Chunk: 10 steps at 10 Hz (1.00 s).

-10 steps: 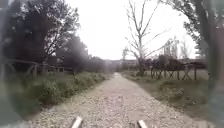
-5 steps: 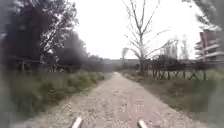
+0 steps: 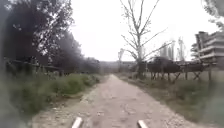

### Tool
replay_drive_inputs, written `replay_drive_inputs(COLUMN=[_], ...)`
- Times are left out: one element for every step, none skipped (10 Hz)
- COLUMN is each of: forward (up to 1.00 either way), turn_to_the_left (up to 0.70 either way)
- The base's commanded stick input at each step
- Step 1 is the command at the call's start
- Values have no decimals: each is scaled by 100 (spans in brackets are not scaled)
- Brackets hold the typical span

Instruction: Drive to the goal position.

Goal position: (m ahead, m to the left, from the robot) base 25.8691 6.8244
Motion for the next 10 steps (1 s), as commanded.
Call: replay_drive_inputs(forward=[100,100,100,100,100,100,100,100,100,100], turn_to_the_left=[0,-1,-17,-35,-16,0,0,0,0,0])
